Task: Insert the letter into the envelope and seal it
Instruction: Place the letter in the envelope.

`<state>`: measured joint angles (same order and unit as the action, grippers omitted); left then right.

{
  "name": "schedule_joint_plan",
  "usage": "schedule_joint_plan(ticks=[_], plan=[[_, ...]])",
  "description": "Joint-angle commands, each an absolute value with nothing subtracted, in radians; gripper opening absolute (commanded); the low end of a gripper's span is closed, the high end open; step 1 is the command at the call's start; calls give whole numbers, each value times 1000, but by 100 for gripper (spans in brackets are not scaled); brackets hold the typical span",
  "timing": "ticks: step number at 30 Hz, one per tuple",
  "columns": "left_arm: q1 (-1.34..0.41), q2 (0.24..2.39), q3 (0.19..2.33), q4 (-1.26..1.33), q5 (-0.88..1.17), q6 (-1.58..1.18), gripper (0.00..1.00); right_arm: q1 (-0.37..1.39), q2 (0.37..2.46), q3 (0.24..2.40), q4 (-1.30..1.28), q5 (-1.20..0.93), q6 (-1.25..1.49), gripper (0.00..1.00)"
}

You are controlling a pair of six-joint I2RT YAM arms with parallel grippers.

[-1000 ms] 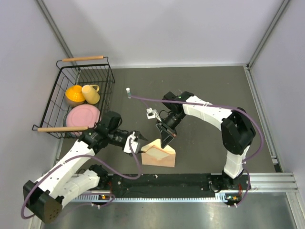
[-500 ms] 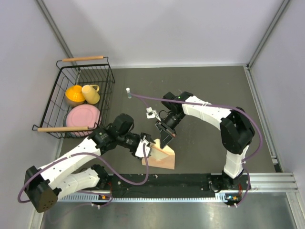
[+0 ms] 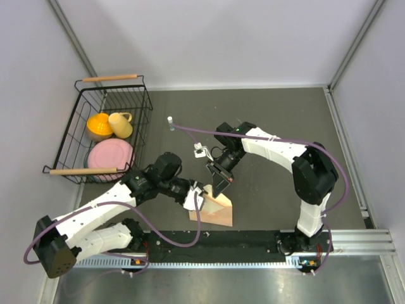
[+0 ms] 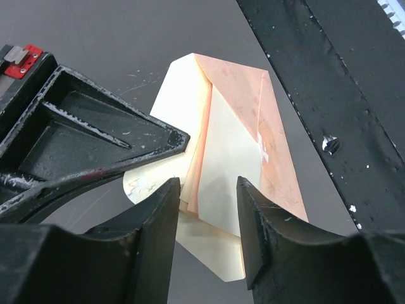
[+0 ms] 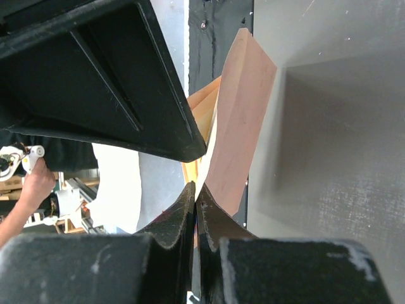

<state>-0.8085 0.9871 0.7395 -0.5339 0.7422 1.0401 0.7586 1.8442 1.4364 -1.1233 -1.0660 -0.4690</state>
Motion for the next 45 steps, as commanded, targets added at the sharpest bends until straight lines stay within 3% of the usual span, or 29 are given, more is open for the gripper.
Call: schedule_joint_plan(ticks=[1,6,9,13,14,31,45], plan=[[-827,994,738,-523,741,1040,44,765,1833,1459,-1117,-1114,-495,0],[-831,1003,736,-518,727,1052,37,765,1835,1456,-1115,-1115,-499,0],[-833,1008,736,-512,723,1054,27,767,1836,1457,-1117,-1118,-499,0],[-839,1011,747,-514,716,1069,2,767,1850,1451,-1115,-1123,-502,0],[-842,1009,753,-517,712,1074,0,765,1859,1451,-1117,-1124,-503,0],[-1051,977,810,-534,463,1219,0,767,1878,1437,-1115,-1112,-509,0],[-1126,937,808,-529,443,1324,0,765,1879,1437,-1118,-1104,-511,0]])
